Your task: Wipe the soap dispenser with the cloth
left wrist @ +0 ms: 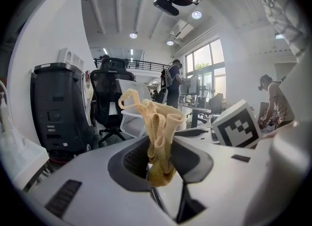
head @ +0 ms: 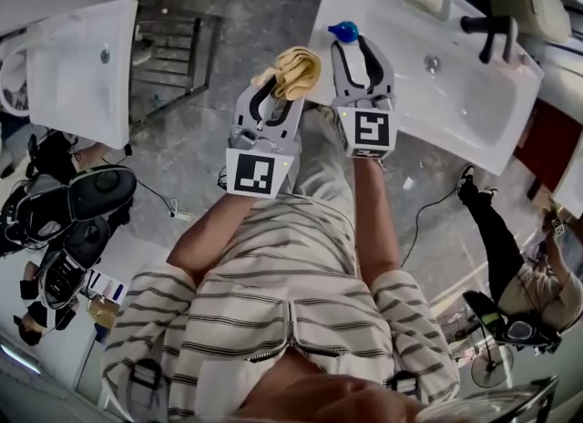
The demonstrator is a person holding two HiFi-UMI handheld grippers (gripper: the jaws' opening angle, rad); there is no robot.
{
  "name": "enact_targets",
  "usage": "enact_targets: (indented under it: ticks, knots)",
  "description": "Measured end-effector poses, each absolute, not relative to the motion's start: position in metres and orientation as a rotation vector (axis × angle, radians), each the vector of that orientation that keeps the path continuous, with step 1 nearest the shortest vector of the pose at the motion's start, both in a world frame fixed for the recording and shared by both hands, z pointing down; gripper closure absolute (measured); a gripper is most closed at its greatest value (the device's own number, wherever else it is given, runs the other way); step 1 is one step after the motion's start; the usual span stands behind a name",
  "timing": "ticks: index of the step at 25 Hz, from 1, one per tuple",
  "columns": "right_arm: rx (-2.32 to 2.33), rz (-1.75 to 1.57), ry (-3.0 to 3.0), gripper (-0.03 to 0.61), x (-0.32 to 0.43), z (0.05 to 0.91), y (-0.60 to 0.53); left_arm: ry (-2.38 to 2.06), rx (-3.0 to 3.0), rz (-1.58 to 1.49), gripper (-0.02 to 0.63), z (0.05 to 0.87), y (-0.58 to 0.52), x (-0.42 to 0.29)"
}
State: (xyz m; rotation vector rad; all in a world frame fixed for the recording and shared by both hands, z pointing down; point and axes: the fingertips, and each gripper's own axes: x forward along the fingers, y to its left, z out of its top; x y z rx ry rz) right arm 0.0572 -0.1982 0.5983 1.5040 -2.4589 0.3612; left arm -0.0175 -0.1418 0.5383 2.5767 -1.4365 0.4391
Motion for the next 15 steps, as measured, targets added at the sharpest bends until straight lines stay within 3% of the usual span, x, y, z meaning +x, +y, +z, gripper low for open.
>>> enact_targets:
  ticks: [15]
  knots:
    - [1.542,0.306,-2.436,0.453,0.047,0.611,-0.215,-1.427,2.573,0.467,0.502,0.552,-0.142,-0.024]
